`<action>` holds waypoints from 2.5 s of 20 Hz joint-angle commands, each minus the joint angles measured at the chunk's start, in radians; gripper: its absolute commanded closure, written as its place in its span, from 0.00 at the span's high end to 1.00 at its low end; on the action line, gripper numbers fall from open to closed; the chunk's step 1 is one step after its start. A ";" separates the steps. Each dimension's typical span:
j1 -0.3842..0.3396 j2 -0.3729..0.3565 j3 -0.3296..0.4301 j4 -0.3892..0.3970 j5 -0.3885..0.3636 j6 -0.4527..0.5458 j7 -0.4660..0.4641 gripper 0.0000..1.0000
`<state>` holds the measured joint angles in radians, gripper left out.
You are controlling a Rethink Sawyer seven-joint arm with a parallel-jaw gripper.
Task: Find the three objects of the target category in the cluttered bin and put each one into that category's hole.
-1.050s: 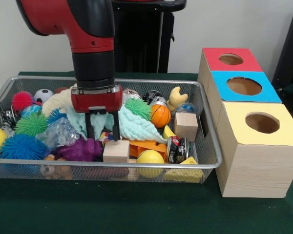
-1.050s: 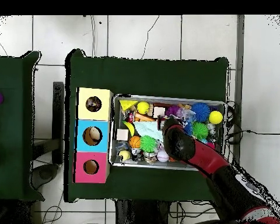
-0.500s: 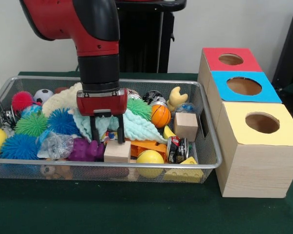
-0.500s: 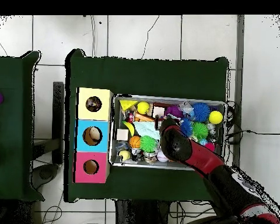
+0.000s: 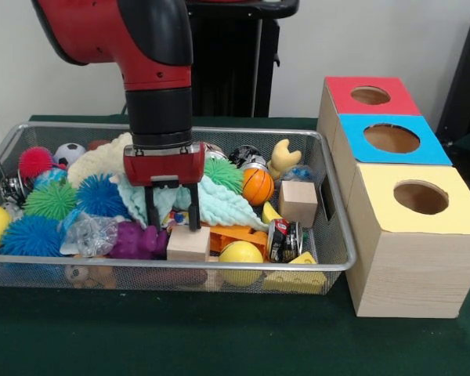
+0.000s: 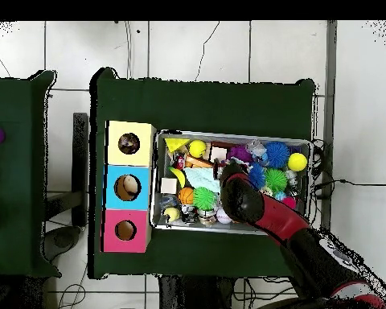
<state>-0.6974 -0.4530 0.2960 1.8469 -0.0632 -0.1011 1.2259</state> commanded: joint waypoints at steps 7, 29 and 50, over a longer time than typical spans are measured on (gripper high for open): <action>0.019 0.067 0.021 0.015 -0.205 0.097 0.037 1.00; -0.063 0.124 0.063 0.005 -0.362 0.165 0.051 1.00; -0.054 0.127 0.036 0.008 -0.419 0.019 0.134 0.00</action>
<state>-0.7630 -0.4077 0.3485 1.8542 -0.4270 -0.0992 1.2259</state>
